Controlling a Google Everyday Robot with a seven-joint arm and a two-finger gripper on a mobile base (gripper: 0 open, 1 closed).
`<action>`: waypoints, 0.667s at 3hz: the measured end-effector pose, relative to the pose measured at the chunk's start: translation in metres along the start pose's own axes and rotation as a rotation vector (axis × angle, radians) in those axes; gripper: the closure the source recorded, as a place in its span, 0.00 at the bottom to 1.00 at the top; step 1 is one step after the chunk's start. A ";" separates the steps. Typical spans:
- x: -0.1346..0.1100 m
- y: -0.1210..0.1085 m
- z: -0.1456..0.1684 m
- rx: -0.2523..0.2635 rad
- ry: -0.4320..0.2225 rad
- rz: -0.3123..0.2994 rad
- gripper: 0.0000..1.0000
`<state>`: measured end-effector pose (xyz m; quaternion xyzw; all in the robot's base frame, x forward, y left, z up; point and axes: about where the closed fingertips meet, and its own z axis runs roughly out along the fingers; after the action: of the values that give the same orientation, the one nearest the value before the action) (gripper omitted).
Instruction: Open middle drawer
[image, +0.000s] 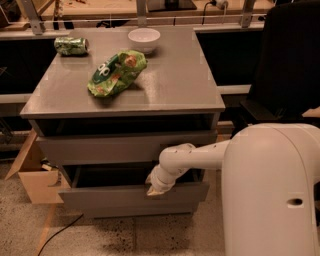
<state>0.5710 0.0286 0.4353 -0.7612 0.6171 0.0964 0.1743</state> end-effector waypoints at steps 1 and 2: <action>0.000 0.000 0.000 0.000 0.000 0.000 1.00; 0.006 0.023 -0.004 -0.028 -0.018 0.049 1.00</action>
Offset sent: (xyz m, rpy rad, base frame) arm -0.1884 -0.0985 -0.0551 0.1361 0.4250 -0.3002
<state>0.5499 0.0177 0.4340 -0.7475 0.6324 0.1159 0.1669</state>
